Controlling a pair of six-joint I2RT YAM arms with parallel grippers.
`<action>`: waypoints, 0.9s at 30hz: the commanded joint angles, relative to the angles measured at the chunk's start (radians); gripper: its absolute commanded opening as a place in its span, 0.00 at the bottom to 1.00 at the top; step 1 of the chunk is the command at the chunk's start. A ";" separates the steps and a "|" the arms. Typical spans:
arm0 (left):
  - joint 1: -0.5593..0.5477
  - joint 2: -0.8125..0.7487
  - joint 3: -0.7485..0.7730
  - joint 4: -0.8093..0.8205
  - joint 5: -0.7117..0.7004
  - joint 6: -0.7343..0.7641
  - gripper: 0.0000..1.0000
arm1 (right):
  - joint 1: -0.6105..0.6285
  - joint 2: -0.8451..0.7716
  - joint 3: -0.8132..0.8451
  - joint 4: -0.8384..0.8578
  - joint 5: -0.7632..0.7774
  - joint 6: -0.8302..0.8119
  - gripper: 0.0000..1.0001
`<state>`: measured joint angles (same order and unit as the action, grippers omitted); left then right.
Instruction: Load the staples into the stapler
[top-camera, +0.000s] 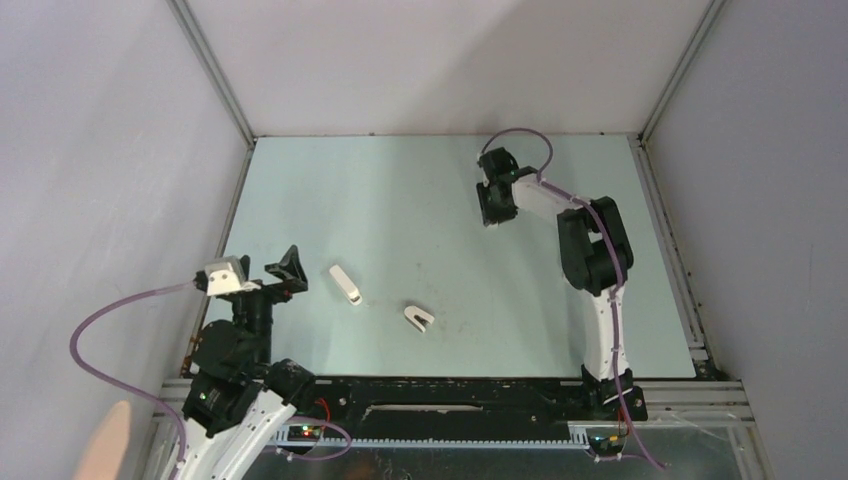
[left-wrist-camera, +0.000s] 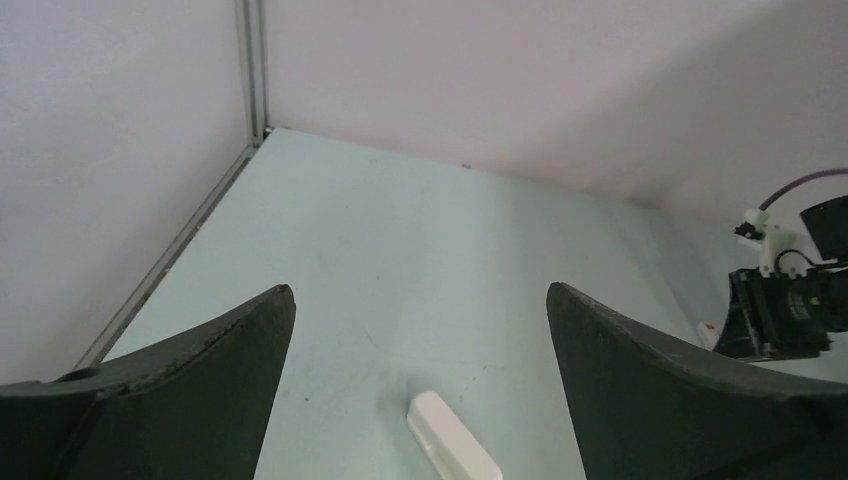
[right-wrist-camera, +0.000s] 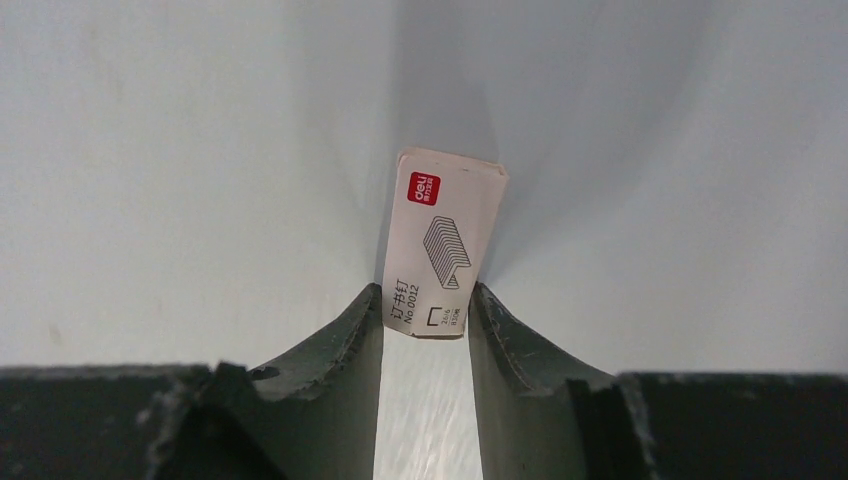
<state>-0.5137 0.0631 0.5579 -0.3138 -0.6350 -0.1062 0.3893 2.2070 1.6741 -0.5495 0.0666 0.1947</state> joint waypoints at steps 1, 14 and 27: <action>0.007 0.124 0.079 -0.063 0.129 -0.031 1.00 | 0.075 -0.194 -0.228 0.036 0.001 0.045 0.28; 0.006 0.431 0.189 -0.184 0.528 -0.177 1.00 | 0.454 -0.447 -0.636 0.034 0.144 0.147 0.30; -0.093 0.576 0.174 -0.134 0.646 -0.245 1.00 | 0.520 -0.602 -0.803 0.063 0.256 0.184 0.56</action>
<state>-0.5598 0.6083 0.7300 -0.4953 -0.0135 -0.3252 0.9230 1.6444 0.9119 -0.4904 0.2623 0.3580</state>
